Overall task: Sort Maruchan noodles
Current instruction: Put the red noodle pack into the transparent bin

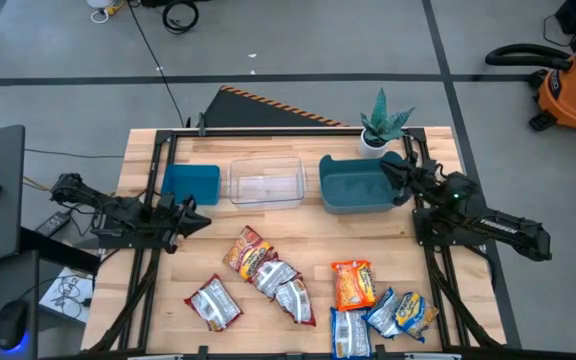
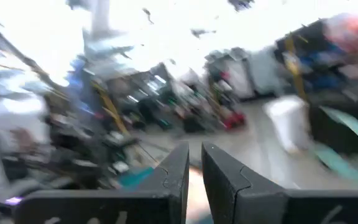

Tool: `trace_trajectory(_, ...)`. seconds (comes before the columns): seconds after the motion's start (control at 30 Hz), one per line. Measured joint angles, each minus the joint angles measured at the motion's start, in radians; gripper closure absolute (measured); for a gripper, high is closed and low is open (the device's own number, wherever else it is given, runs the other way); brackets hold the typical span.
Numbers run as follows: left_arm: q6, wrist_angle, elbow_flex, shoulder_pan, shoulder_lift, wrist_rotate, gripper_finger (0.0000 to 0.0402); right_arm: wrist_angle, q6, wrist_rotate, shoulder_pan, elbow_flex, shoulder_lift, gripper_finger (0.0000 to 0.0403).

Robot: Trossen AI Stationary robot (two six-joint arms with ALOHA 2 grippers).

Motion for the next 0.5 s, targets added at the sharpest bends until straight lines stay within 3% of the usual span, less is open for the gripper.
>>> trace_trajectory(0.13, 0.134, 0.068, 0.0, 0.0, 0.0, 0.001, 0.0379, 0.05, -0.013, -0.092, 0.0, 0.044, 0.0, 0.0353)
trace_trajectory(0.27, 0.212, 0.121, 0.0, 0.0, 0.0, 0.001, 0.0379, -0.048, 0.045, -0.197, 0.0, 0.125, 0.041, 0.0353)
trace_trajectory(0.5, 0.213, 0.124, 0.0, 0.0, 0.0, -0.006, 0.0379, -0.093, 0.151, -0.411, 0.053, 0.235, 0.278, 0.0353)
